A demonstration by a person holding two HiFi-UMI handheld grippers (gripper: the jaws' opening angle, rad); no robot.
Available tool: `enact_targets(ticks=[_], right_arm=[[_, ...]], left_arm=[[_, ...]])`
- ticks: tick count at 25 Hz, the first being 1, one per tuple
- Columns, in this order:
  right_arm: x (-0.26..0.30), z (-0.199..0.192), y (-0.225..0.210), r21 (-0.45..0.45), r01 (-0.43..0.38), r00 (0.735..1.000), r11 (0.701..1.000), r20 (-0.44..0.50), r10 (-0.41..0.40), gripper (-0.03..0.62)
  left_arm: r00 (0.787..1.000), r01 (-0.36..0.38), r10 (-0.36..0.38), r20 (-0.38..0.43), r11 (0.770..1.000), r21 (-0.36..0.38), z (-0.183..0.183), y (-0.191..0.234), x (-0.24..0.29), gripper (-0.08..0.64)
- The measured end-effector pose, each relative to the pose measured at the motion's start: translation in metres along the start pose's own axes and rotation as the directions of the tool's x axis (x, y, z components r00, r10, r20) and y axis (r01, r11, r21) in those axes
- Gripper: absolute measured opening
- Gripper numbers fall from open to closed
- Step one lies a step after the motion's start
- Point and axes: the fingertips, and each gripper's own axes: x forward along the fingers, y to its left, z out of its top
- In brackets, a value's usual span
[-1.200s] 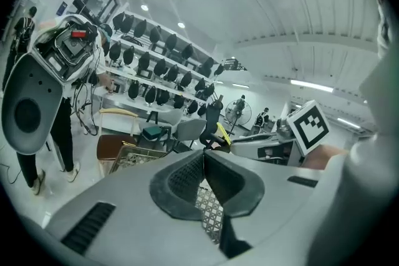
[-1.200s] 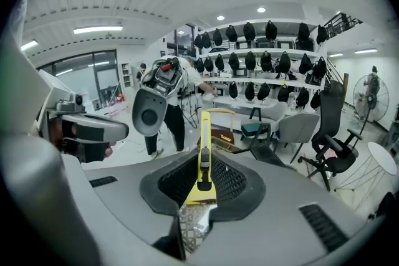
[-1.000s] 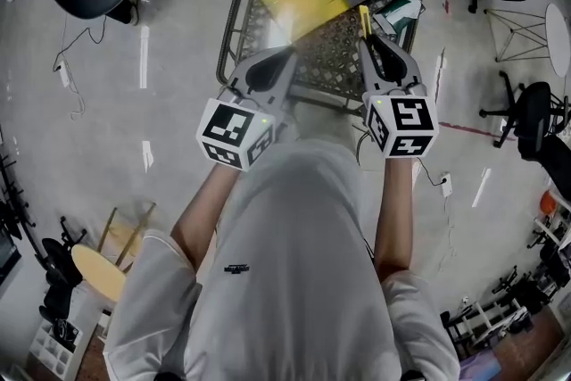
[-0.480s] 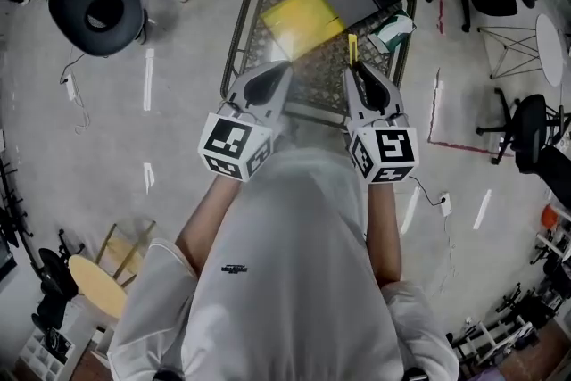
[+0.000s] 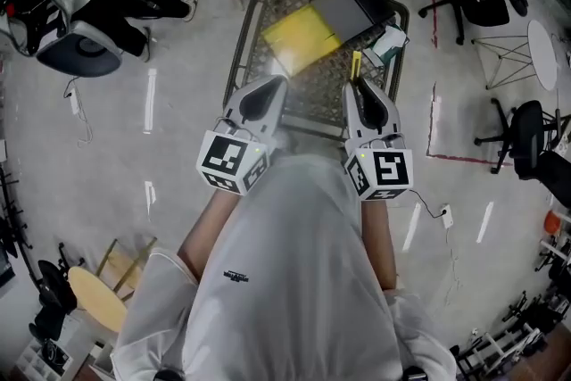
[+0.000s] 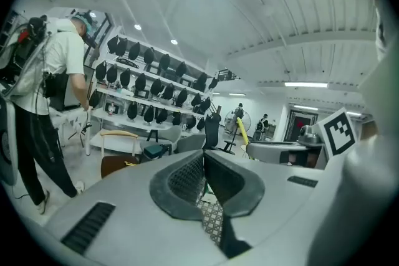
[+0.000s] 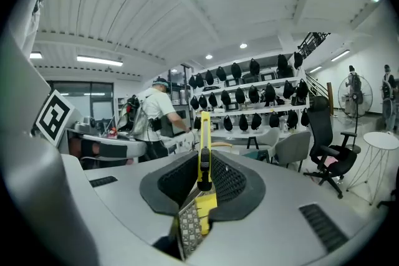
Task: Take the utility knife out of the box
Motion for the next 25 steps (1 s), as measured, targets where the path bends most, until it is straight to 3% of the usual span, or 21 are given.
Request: enact_targets(ticks=[25], right_arm=[[-0.025, -0.011, 0.005, -0.029, 0.018, 1.0, 0.999, -0.002, -0.019, 0.052]], left_arm=[[0.999, -0.007, 0.007, 0.033, 1.0, 0.0, -0.001, -0.01, -0.018, 0.005]])
